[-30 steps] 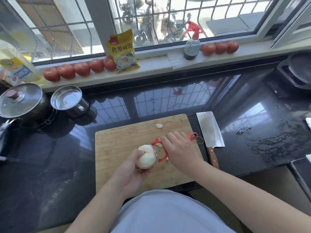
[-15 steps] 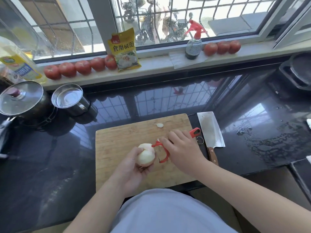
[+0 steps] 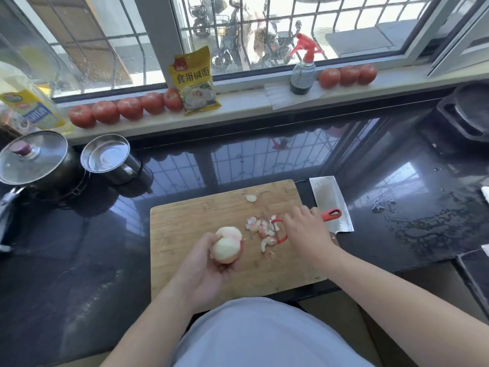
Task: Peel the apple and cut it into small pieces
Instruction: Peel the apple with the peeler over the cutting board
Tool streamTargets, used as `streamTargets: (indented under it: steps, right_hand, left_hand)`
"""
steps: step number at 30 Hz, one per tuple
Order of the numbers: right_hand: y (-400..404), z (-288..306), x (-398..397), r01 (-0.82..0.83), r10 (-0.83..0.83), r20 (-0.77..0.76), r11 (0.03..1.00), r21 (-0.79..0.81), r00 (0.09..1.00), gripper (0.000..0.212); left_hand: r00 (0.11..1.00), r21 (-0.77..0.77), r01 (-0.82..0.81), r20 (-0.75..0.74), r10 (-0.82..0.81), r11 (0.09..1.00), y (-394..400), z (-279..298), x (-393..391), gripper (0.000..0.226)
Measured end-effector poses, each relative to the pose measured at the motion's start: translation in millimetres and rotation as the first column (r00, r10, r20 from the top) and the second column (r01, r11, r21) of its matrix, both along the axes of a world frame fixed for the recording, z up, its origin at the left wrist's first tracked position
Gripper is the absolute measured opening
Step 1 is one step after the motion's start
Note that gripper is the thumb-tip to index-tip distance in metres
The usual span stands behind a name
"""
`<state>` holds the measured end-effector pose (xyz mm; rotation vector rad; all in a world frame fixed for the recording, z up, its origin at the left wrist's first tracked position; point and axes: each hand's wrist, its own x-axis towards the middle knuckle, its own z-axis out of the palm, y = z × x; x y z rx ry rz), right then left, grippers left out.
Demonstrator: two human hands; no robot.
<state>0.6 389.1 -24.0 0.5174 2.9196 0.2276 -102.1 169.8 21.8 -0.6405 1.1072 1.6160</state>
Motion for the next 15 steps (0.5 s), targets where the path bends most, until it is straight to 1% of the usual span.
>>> streamTargets:
  steps: [1,2,4,7,9,10,12,14,15]
  right_hand:
    - [-4,0,1,0.004,-0.004,0.007,1.000,-0.011,1.000,0.023]
    - [-8,0,3,0.006,-0.007,-0.028,1.000,-0.026,1.000,0.021]
    - [-14,5,3,-0.032,0.019,-0.173,0.997,-0.072,0.985,0.017]
    - [-34,18,-3,-0.197,0.149,-0.360,0.975,-0.101,0.921,0.015]
    - [-49,27,-7,-0.282,0.220,-0.430,0.955,-0.087,0.876,0.016]
    - [-53,29,-9,-0.307,0.242,-0.444,0.948,-0.079,0.863,0.015]
    - [-51,26,-11,-0.298,0.233,-0.426,0.950,-0.093,0.874,0.014]
    - [-38,16,-12,-0.215,0.170,-0.328,0.971,-0.105,0.929,0.012]
    - [-29,10,-12,-0.158,0.132,-0.227,0.982,-0.100,0.965,0.016]
  left_hand:
    - [1.000,0.010,-0.019,0.022,0.018,1.000,0,-1,0,0.042]
    - [0.998,0.019,-0.031,0.047,0.030,0.999,0,-1,0,0.044]
    - [0.996,0.035,-0.043,0.078,0.040,0.998,2,-3,0,0.047]
    - [0.998,0.044,-0.015,0.057,0.012,0.999,4,-5,0,0.043]
    - [0.999,0.031,0.012,0.035,-0.013,0.999,6,-5,2,0.040]
    - [0.999,0.020,0.026,0.024,-0.026,0.999,8,-5,2,0.040]
    - [0.998,0.007,0.055,-0.002,-0.055,0.998,9,-5,3,0.037]
    - [0.997,-0.003,0.078,-0.004,-0.078,0.997,7,-5,4,0.037]
    - [0.996,0.001,0.089,0.005,-0.089,0.996,5,-5,4,0.038]
